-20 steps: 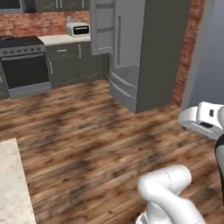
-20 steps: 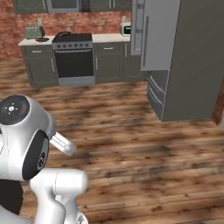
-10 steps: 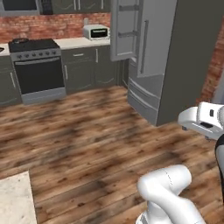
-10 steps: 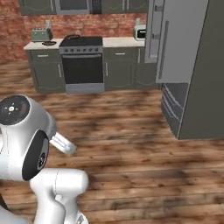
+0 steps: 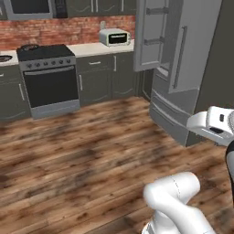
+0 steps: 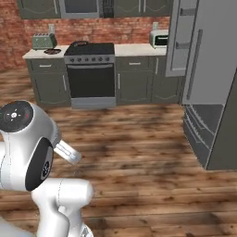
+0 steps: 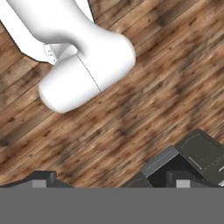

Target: Place the cold items (mushroom and lime) from the fridge in one tupperware on the dining counter. Place the warm items (kebab skewer and hot dog) in the stove area in another tupperware.

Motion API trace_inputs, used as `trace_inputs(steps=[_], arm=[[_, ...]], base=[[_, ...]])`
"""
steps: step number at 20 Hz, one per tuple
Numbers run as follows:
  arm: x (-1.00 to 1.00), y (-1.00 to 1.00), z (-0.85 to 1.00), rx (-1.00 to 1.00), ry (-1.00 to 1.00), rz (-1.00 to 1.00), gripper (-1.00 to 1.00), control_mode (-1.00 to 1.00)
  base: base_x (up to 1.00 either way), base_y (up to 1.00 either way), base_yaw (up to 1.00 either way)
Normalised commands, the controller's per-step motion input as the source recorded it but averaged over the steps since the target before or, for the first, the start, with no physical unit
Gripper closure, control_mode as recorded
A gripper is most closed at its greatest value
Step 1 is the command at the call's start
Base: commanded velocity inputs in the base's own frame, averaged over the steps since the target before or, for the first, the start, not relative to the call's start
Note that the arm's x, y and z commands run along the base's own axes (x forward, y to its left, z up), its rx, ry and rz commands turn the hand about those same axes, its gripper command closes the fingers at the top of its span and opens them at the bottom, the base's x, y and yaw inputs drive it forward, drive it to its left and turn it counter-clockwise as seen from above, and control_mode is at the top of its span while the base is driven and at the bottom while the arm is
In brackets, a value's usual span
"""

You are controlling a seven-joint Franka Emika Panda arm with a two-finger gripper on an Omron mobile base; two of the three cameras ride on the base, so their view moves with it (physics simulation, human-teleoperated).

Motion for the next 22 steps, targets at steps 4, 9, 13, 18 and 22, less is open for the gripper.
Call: trace_inputs(steps=[4,9,13,18,22], arm=[[0.0,0.0,0.0,0.0,0.0,0.0,-1.0,1.0],[0.0,0.0,0.0,0.0,0.0,0.0,-1.0,1.0],[0.0,0.0,0.0,0.0,0.0,0.0,-1.0,1.0],[0.0,0.0,0.0,0.0,0.0,0.0,-1.0,1.0],[0.0,0.0,0.0,0.0,0.0,0.0,-1.0,1.0]], base=[[1.0,0.72,0.0],[1.0,0.69,0.0],[1.0,0.56,0.0],[1.0,0.61,0.0],[1.0,0.83,0.0]])
